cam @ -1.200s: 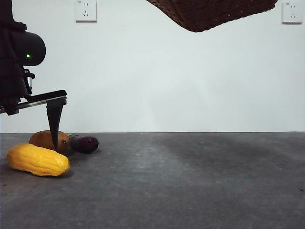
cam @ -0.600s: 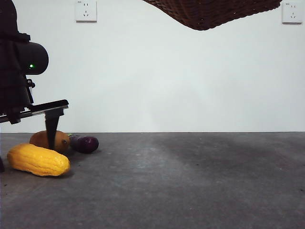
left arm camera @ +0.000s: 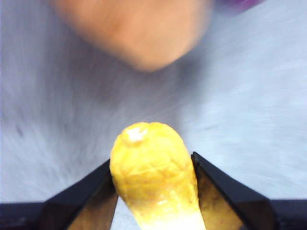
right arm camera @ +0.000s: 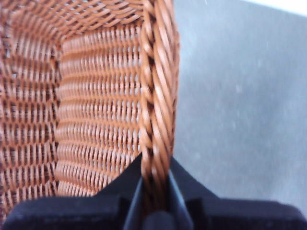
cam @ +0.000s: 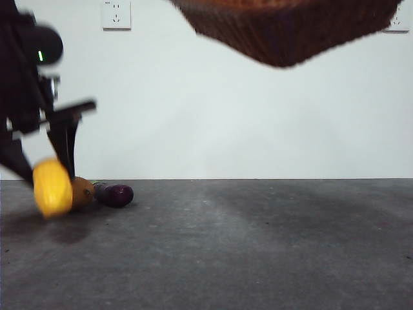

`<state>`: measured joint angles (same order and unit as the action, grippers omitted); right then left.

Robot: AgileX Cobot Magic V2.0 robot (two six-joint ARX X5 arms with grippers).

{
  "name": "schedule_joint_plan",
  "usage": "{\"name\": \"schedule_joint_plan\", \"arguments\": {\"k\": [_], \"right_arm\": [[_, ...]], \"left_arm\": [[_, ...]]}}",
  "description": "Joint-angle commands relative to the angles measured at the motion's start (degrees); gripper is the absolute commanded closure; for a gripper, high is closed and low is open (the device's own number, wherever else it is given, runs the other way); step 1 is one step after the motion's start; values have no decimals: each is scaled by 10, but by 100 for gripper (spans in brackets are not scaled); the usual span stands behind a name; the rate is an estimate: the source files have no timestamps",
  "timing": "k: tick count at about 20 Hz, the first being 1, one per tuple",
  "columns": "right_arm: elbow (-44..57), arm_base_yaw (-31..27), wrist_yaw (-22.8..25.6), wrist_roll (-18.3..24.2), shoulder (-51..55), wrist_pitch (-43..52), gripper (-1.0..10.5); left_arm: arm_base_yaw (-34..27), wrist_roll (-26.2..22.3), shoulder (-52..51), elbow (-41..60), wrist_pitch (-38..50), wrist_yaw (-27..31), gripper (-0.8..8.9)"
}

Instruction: Help me put the vegetables on the table into the basket

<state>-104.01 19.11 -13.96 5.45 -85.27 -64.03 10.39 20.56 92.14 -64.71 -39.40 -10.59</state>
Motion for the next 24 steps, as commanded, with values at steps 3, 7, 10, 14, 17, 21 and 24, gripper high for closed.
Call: {"name": "schedule_joint_plan", "arguments": {"k": [3,7,10,14,17,21,24], "right_arm": [[1,0,-3,-33,-61,5,959],[3,0,-3,-53,-109,10,959],[50,0,-10,-78,-114,52,959],[179,10,-46,-121,-112,141,959],[256,35,-71,-170,-112,233,959],[268,77,-70,-210,-112,290,959],[268,92,-72,-219,-112,296,959]], "left_arm": [[-7,-110,-116,4,-2,-1,822],[-7,-149,-225,4,-20,-50,822],[-5,-156,-296,4,-43,-94,822],[10,-167,-363,5,-78,-141,822],[57,-141,-365,5,-51,-162,822],[122,-58,-281,5,85,-199,822],[179,-36,-183,5,140,-183,822]]}}
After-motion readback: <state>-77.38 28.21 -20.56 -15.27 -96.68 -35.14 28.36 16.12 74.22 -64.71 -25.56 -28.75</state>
